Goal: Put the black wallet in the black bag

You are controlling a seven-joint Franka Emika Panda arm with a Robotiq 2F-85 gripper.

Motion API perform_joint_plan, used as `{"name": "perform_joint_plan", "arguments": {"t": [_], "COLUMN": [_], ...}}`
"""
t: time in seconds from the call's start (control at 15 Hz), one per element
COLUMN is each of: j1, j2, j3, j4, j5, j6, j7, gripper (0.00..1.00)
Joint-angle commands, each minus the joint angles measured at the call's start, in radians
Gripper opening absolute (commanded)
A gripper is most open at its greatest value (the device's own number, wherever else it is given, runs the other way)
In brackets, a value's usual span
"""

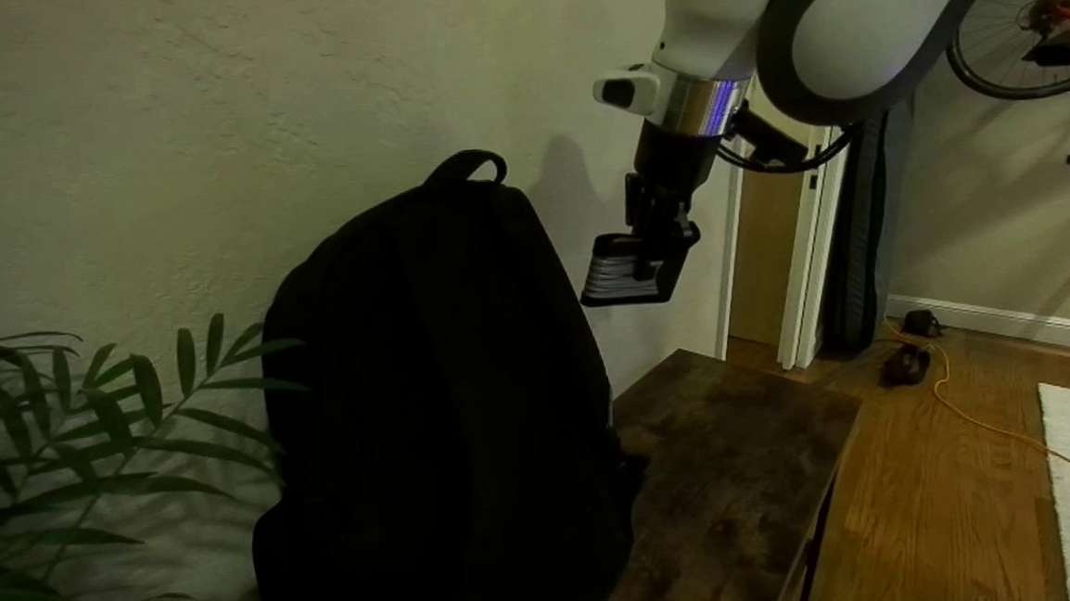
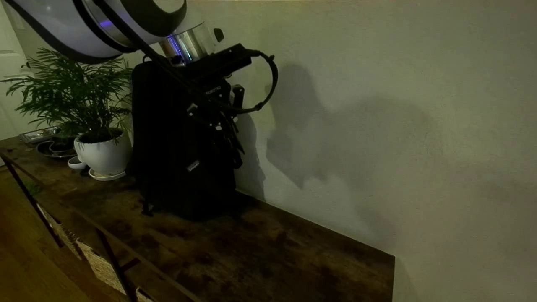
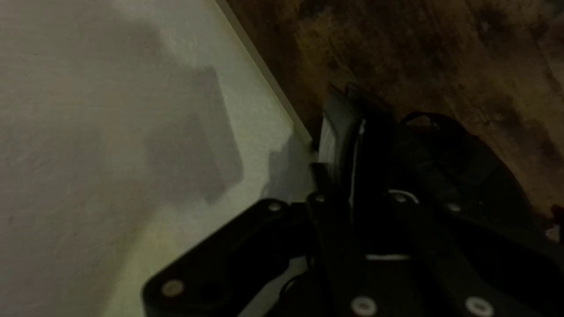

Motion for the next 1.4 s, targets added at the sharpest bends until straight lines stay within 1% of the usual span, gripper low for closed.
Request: {"name": "perform_joint_plan", "arguments": {"t": [0.0,0.33,0.67,1.0,1.33], "j1": [0.017,0.019,0.036,0.052,0.062], "j2": [-0.032,-0.039,-0.035,-0.05,-0.08], "j3": [-0.01,0.002,0.009,0.01,0.011], "j4": [0.016,0.065,0.096,0.087,0.067], "j5": [-0.01,0.01,0.003,-0.008,-0.01], "j6": [0.012,0.024,0.006,-0.018,-0.086], "j7": [0.039,0.042,0.058,0.059,0.058], "gripper": [0.05,0.05,0.05,0.05,0.05]}}
